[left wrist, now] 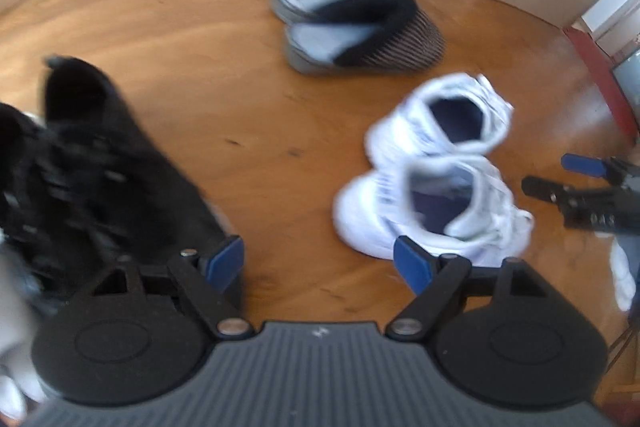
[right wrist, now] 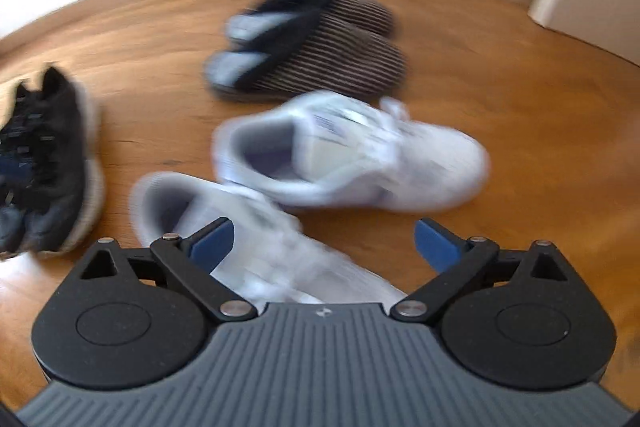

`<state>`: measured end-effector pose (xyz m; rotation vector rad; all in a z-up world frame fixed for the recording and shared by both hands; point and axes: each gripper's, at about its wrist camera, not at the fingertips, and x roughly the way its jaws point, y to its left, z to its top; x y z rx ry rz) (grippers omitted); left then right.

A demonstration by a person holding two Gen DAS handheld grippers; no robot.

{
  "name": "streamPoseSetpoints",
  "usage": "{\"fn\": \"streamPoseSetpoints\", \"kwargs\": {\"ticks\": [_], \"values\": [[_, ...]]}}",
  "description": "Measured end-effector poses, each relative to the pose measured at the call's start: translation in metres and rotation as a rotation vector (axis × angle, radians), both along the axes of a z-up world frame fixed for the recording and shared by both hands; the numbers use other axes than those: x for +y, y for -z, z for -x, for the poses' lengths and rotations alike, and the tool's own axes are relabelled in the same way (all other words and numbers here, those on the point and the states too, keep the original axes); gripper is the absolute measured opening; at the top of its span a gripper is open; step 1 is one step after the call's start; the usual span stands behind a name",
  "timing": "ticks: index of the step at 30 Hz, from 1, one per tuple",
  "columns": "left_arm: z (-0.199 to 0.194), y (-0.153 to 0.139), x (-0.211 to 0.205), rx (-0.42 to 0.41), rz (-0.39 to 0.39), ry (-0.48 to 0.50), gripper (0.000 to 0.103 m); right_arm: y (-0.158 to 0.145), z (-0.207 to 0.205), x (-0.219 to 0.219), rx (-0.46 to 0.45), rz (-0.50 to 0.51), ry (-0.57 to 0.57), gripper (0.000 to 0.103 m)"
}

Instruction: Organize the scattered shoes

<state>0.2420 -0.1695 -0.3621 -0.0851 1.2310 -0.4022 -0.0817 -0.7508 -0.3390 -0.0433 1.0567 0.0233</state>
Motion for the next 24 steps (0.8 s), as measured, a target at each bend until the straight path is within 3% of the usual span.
{"fn": "streamPoseSetpoints", "kwargs": {"ticks": [5,13,24], "values": [[0.01,-0.009,-0.022,-0.023,0.024,0.033,0.081,0.002,0.008,-0.015,0.062,0.011,0.107,0.098],[0.007,0.007,-0.039,-0.002,-0.019,0.012,0.081,0.001,0.007,-0.008,0.086,0.092,0.106,0.099],[0.002,0.004,-0.039,-0.02,-0.012,0.006,0.081,-0.004,0.004,-0.007,0.082,0.092,0.095,0.1]]}}
